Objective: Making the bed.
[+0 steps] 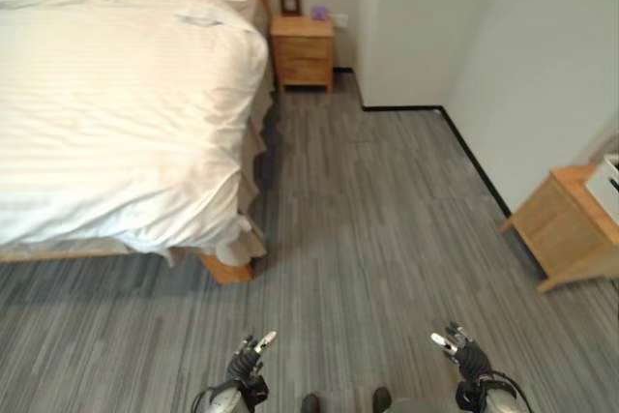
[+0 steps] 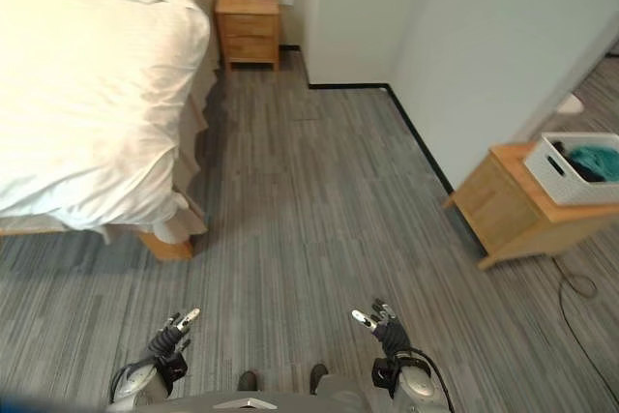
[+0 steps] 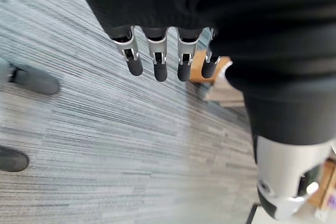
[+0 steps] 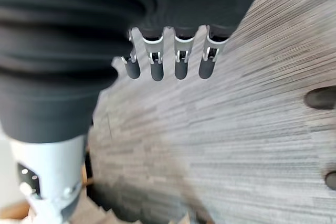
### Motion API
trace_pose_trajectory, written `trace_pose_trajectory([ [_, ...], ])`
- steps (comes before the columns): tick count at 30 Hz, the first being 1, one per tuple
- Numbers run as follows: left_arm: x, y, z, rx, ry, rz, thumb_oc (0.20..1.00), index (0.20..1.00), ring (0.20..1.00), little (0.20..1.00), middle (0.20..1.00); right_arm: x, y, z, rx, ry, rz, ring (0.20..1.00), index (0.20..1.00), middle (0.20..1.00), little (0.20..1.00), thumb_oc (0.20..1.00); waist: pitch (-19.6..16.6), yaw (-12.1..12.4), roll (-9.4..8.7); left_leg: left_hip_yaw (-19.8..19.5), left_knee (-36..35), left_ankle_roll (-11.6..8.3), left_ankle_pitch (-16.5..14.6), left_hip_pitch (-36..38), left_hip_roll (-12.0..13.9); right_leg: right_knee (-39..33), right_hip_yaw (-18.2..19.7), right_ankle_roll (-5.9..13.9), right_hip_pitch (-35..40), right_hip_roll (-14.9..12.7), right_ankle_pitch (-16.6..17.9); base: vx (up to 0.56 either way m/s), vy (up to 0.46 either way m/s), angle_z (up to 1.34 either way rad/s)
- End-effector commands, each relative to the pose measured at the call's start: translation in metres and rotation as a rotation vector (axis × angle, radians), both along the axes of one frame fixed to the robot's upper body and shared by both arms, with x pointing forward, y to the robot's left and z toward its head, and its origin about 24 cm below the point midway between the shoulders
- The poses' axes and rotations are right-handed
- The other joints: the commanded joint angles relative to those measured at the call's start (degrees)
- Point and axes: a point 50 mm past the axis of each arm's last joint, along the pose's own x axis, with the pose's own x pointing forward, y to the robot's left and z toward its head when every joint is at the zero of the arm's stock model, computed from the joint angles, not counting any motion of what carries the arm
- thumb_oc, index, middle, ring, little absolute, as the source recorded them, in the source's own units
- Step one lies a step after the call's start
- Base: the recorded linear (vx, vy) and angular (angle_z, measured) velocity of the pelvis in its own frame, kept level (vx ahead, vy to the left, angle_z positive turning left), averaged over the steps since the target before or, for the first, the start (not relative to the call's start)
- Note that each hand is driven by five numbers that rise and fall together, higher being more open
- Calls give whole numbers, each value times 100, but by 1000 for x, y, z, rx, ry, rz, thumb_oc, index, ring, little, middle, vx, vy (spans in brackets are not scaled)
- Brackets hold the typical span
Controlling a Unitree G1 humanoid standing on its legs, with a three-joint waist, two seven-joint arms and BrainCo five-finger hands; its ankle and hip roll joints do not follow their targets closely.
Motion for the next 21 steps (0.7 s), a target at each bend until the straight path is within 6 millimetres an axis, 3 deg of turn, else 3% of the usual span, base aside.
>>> trace_pose_trajectory([
  [1,28,-4,12,-13,-112,-12,1000,1000,1000,1000,1000,20,-3,21,-23,-139,51,1000,1000,1000,1000,1000,45,78,-223,-50,1719,-358,-202,-588,-109,-608,-150,149,459,-49,332,14,-72,66],
  [2,27,-5,11,-17,-104,-8,1000,1000,1000,1000,1000,21,-4,22,-30,-141,41,1000,1000,1000,1000,1000,73,83,-218,-106,1755,-372,-164,-699,-88,-621,-205,146,508,-76,318,16,19,80],
  [4,11,-9,0,-24,-26,-4,1000,1000,1000,1000,1000,21,-12,22,1,-149,-57,1000,1000,1000,1000,1000,-6,74,-208,50,1094,-340,-145,-739,156,-772,-259,250,647,-166,320,92,61,54],
  [9,-1,-5,-2,-18,-6,29,1000,1000,1000,1000,1000,20,-12,23,-27,-160,-98,1000,1000,1000,1000,1000,-249,-22,-40,25,397,-202,-162,-256,73,-749,-55,268,636,-149,239,154,95,-3],
  [15,4,8,4,31,-35,56,1000,1000,1000,1000,1000,27,-2,29,6,-201,-88,1000,1000,1000,1000,1000,-170,-11,-2,188,316,-105,-223,-92,18,-661,144,304,546,-185,235,73,90,-27],
  [21,18,14,12,48,-91,89,1000,1000,1000,1000,1000,30,-8,33,-29,-216,-100,1000,1000,1000,1000,1000,-20,-116,54,456,344,-36,-324,-170,-32,-559,269,431,344,-250,243,80,87,-29],
])
